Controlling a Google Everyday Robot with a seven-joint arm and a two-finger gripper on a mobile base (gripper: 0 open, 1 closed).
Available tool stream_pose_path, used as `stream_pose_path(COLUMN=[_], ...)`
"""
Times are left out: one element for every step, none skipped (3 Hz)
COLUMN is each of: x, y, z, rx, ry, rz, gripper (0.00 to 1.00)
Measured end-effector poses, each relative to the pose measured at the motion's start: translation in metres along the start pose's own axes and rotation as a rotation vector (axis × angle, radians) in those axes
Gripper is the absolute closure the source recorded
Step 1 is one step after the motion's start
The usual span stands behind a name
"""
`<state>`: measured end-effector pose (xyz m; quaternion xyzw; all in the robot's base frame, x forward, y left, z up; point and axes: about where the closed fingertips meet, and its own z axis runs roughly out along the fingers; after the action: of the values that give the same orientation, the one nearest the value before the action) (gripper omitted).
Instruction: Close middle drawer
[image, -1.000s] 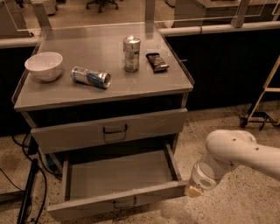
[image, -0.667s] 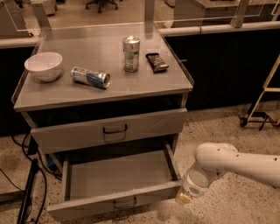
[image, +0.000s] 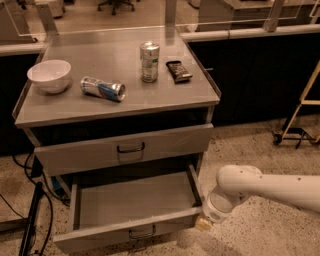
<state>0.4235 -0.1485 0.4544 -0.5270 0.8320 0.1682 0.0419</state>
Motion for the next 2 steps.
stream_pose_path(x=[-0.012, -0.019], y=[-0.015, -0.03], z=[0.018, 0.033], rx=[0.009, 0.029], ry=[-0.007, 0.004], rz=[0.005, 0.012], gripper=[1.0, 1.0])
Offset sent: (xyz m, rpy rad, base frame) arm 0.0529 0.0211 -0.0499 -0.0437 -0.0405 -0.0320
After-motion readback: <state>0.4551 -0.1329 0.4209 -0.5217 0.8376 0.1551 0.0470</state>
